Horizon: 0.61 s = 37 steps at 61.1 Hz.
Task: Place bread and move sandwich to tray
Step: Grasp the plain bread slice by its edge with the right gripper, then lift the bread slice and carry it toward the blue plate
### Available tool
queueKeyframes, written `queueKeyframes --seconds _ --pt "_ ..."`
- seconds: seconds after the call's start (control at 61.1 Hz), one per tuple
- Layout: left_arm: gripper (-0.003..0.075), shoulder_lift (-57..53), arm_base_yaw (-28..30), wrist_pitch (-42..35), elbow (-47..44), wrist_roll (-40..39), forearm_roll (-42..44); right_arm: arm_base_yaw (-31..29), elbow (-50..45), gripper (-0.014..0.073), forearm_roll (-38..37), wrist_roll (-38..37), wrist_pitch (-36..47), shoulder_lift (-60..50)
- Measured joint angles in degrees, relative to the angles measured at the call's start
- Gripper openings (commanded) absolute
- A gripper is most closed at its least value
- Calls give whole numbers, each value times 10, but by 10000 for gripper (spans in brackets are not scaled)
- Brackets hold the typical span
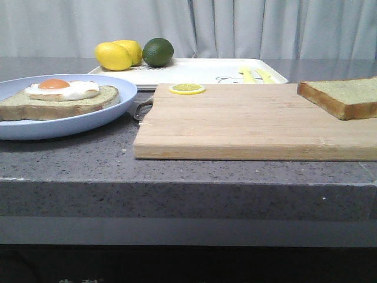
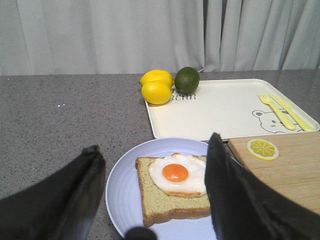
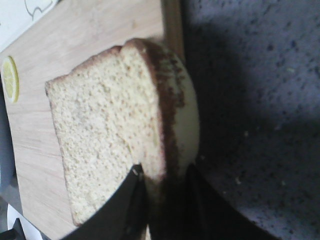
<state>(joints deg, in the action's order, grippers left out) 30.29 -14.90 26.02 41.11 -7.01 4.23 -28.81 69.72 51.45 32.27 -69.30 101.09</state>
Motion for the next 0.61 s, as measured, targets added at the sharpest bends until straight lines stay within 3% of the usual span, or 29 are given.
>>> queueKeyframes --seconds 0.295,0.606 --pt "439 0 0 0 0 0 0 -4 1 -68 17 1 1 -31" --pt "439 0 0 0 0 0 0 0 0 -66 118 1 3 -105"
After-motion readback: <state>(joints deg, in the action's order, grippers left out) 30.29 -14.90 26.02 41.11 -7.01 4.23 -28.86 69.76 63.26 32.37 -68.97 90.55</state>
